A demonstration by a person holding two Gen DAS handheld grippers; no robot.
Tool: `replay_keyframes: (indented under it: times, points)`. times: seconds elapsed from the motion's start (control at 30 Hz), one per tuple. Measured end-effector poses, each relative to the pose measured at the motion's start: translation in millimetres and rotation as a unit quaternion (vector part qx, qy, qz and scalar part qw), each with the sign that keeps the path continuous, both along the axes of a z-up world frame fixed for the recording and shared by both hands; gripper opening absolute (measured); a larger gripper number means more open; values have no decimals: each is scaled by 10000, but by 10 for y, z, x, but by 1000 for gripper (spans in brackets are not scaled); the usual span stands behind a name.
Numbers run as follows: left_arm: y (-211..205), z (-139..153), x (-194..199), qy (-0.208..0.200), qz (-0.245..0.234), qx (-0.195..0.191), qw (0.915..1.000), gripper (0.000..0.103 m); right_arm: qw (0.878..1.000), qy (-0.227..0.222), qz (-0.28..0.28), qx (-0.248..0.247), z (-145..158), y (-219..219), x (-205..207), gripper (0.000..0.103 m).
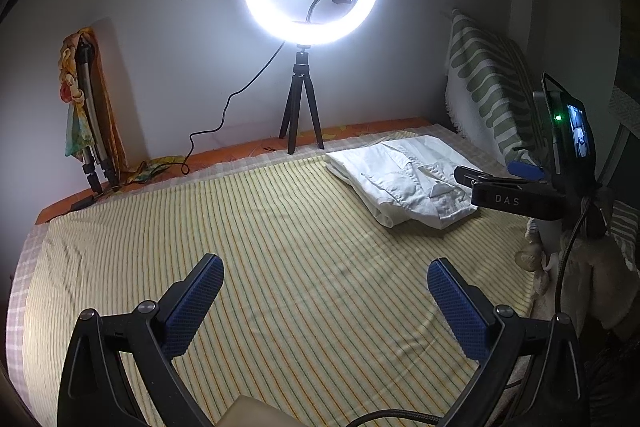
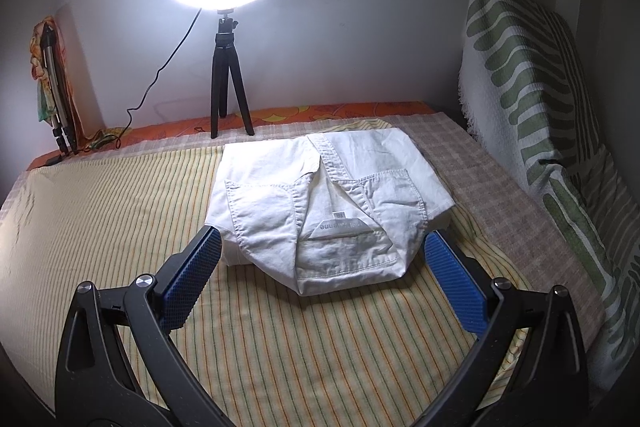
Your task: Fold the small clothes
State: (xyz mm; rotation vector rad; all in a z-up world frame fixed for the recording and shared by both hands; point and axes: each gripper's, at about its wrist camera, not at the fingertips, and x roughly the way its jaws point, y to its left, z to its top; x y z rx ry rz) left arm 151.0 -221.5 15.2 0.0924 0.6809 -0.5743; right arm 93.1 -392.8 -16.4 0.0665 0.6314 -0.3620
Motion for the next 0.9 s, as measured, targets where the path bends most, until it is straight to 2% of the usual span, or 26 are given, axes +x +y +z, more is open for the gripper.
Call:
replay_keyframes:
  times: [0.9]
  points:
    - [10, 36, -18, -30, -30, -30, 10000, 103, 9999, 26, -7, 113, -34, 23, 15, 103]
